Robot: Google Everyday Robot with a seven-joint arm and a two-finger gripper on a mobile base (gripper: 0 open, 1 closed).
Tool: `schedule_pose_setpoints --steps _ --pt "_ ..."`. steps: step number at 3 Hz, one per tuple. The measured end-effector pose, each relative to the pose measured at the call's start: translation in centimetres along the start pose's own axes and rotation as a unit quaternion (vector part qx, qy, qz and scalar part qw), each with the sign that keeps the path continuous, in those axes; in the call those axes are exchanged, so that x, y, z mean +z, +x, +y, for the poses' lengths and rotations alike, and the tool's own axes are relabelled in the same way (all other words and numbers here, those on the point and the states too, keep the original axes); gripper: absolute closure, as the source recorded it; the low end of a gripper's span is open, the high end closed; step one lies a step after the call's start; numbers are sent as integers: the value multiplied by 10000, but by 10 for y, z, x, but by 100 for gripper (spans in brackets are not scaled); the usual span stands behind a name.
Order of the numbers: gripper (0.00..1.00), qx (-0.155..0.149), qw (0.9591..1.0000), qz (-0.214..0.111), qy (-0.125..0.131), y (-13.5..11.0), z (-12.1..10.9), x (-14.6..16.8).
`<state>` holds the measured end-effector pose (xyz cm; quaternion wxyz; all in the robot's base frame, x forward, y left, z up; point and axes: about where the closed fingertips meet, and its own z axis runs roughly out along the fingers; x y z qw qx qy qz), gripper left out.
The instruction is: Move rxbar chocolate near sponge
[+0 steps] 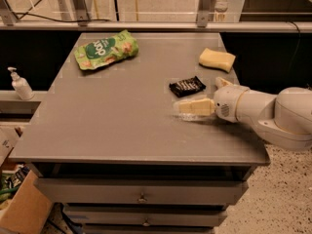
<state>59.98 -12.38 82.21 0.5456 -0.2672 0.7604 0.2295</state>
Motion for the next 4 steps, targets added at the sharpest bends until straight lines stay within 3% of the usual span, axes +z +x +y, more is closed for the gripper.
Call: schedule_pose_setpoints --steps 1,2,4 --pt "0 -94 9998 -5 -191 3 8 9" --pt "17 -248 9994 -86 -216 -3 9 22" --pt "64 -437 9989 -178 -56 -13 -3 29"
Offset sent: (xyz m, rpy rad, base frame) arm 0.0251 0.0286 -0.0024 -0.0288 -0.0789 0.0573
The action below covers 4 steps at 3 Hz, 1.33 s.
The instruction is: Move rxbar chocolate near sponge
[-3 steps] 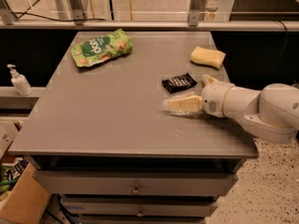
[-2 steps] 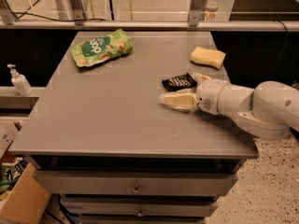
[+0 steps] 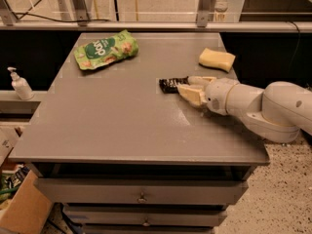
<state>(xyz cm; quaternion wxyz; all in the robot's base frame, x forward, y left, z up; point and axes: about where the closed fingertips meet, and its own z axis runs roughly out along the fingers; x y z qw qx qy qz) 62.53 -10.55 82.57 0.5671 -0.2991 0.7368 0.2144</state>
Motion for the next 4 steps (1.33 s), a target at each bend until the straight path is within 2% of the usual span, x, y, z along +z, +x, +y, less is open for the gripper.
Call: schedule_pose_setpoints --steps 1,2,4 --pt "87 -69 9999 -39 123 -5 -10 -3" --pt "100 -135 9995 -85 272 -12 -21 -5" --pt "100 -223 9971 -145 707 -22 -51 -9"
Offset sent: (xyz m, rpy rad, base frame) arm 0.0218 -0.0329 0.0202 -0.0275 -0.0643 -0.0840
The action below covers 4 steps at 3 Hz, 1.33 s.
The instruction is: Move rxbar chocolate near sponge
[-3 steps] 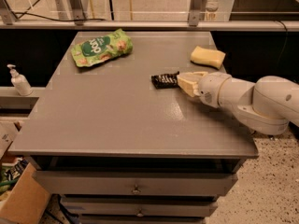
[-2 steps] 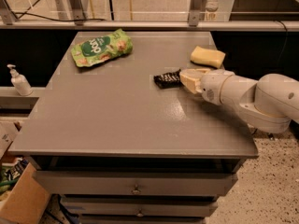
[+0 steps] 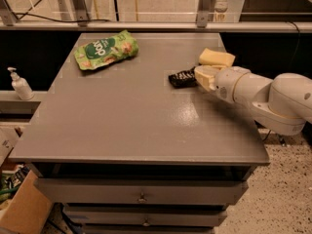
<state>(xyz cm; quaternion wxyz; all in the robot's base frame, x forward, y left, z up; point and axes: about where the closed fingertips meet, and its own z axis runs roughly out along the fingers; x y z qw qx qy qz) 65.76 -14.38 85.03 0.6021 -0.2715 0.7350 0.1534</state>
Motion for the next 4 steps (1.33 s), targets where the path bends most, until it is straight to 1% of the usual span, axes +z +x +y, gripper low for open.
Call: schedule_pose_setpoints --steps 1,3,4 --pt "100 -30 9995 47 297 2 -22 0" --pt "100 -89 9972 122 727 3 -57 -4" --pt "84 -90 9964 153 823 1 -65 -5"
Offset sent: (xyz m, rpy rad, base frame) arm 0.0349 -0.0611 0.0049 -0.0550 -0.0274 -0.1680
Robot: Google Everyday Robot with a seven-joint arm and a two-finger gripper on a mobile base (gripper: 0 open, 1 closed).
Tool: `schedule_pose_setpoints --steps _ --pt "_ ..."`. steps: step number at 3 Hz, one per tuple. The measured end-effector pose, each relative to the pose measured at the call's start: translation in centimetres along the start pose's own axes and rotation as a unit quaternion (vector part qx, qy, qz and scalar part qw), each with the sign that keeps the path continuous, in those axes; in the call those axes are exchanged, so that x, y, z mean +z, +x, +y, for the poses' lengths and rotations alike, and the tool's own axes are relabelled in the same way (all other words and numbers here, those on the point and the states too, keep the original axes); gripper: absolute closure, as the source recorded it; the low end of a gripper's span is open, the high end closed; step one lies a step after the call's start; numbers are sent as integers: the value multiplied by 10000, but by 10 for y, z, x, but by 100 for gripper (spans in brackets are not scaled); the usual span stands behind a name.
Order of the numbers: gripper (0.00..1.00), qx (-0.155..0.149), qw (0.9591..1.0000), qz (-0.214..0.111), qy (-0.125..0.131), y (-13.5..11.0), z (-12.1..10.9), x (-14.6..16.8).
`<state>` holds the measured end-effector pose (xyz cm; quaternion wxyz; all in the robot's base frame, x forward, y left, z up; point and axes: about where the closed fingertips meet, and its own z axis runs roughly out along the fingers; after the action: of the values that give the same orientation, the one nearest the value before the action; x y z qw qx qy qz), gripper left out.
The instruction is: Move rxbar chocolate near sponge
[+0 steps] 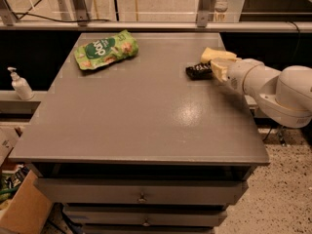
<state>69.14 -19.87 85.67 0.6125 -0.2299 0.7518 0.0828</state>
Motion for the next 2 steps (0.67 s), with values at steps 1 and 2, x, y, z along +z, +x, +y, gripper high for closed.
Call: schedule_pose_setpoints --steps 1,2 --pt "61 -15 10000 23 73 -1 -7 -1" --pt "37 -27 9999 40 125 -2 -11 -3"
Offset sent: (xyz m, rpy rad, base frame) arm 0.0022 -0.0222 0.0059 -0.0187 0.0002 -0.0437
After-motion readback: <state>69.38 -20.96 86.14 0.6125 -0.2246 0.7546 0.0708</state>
